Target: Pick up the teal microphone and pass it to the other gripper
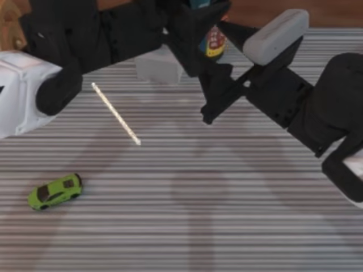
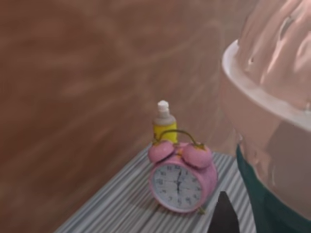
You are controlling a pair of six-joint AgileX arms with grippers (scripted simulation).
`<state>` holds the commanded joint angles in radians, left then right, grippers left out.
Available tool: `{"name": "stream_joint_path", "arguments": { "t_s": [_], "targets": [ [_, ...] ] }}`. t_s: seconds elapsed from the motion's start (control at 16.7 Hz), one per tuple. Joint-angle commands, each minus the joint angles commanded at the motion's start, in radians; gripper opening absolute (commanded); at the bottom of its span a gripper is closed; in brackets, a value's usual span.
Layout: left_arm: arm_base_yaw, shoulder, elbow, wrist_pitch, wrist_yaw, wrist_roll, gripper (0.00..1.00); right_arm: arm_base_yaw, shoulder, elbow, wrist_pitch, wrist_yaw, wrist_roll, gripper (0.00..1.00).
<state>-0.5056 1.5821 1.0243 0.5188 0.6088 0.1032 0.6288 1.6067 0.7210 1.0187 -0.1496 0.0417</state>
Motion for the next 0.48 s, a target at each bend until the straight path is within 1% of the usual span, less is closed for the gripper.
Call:
{"name": "stream_joint_path", "arguments": {
  "t_s": [0.06, 0.48],
  "targets": [
    [0.000, 0.000, 0.000, 0.000, 0.000, 0.000, 0.00, 0.000, 0.000, 0.000, 0.000, 0.000, 0.000, 1.00],
    [0.000, 0.000, 0.000, 0.000, 0.000, 0.000, 0.00, 0.000, 0.000, 0.000, 0.000, 0.000, 0.000, 1.00]
  ]
}}
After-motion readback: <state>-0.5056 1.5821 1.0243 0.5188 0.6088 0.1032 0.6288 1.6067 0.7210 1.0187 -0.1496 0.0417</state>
